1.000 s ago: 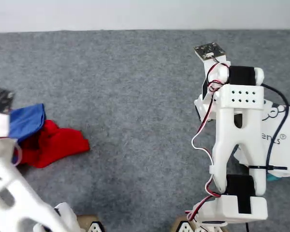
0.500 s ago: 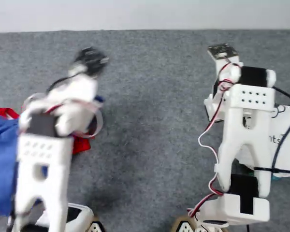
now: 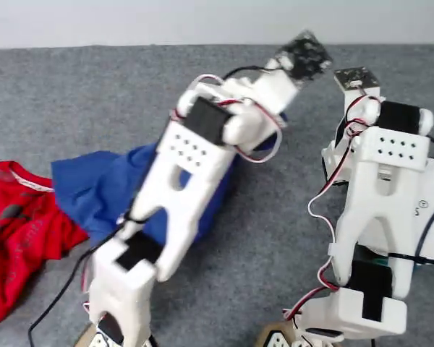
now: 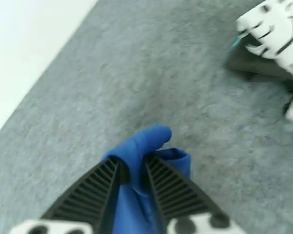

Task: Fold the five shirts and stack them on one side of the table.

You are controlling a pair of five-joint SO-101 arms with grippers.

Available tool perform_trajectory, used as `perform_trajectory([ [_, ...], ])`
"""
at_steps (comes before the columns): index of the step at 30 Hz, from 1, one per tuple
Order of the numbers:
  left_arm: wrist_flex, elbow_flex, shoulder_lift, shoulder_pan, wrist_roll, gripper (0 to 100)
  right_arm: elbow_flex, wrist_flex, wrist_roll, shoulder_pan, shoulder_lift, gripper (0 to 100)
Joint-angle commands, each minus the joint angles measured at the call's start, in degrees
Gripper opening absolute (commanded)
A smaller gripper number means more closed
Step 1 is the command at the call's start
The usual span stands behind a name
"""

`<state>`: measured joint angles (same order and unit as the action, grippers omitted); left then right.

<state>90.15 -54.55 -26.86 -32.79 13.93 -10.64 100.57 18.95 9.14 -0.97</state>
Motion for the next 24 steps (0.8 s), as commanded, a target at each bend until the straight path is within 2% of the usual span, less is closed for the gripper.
perform_trajectory([
  [1,8.4,-19.0,-6.4,-1.4,-0.5,2,-0.4,2.3,-0.2,0.7,-3.7,0.9],
  [3,10.9,-24.0,-8.7,-1.1,-1.2,8,-0.4,2.3,-0.2,0.7,-3.7,0.9],
  [6,10.6,-24.0,-6.1,1.1,-4.5,21,-0.4,2.3,-0.2,0.7,-3.6,0.9],
  [8,10.5,-22.9,-4.1,2.5,-6.1,27,-0.4,2.2,-0.2,0.7,-3.5,0.9],
  [13,10.5,-13.0,-0.6,12.0,-7.0,24,-0.4,2.2,-0.2,0.7,-3.4,0.9],
  [20,10.3,-5.4,-1.5,32.8,-8.3,24,-0.4,2.2,-0.2,0.4,-3.3,0.9],
  [24,10.3,-2.5,-5.2,43.2,-6.1,24,-0.4,2.2,-0.2,0.4,-3.3,0.9],
])
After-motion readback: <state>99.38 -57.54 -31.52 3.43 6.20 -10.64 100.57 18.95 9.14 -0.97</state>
